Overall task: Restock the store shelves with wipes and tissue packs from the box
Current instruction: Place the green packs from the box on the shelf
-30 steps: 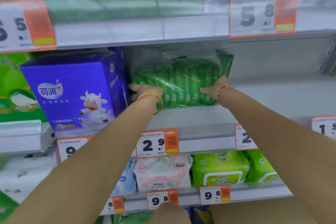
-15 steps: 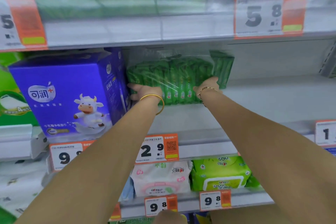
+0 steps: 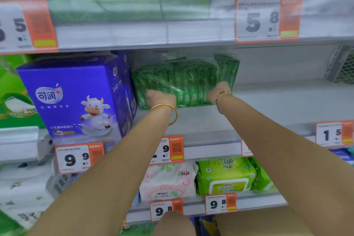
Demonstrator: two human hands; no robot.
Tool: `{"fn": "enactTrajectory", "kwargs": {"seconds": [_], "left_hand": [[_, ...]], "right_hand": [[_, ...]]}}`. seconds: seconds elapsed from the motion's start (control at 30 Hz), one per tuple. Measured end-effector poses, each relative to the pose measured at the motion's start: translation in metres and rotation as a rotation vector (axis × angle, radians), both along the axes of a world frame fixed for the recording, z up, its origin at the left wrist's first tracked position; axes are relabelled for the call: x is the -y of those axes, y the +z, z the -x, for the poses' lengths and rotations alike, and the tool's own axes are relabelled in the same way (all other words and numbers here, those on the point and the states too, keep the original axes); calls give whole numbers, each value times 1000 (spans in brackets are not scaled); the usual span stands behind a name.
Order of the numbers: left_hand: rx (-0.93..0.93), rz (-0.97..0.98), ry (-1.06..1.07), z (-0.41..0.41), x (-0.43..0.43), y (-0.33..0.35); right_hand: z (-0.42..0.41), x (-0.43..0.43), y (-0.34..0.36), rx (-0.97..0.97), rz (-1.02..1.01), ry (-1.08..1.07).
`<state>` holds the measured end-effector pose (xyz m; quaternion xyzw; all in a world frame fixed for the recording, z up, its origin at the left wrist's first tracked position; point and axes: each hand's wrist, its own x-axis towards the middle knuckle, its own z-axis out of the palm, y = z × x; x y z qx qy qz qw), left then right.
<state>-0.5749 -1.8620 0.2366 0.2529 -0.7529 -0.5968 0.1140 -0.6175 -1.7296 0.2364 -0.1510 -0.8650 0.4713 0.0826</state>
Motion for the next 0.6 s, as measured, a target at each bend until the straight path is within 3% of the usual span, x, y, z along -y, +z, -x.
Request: {"fn": "enactTrajectory", "kwargs": {"seconds": [0.17,0.23,0.3,0.43,0.6], "left_hand": [[-310,-174,-361,-79,-44,-16],[-308,-310,-503,-111,-65,-37],[-227,-358,-682,-140,-89,-65],[148,-135,-942,-162,-129,-141],[426,273,-1210,-172,-155,-234]], "right_hand": [[-85,-32,-2,-248,122,134],[-139,-49,-18,-354,289,190],[-189,-72,-49,-361,329,207],[-244,-129,-147,10,109,130],[-268,-186,-274,533,-77,-5]]}}
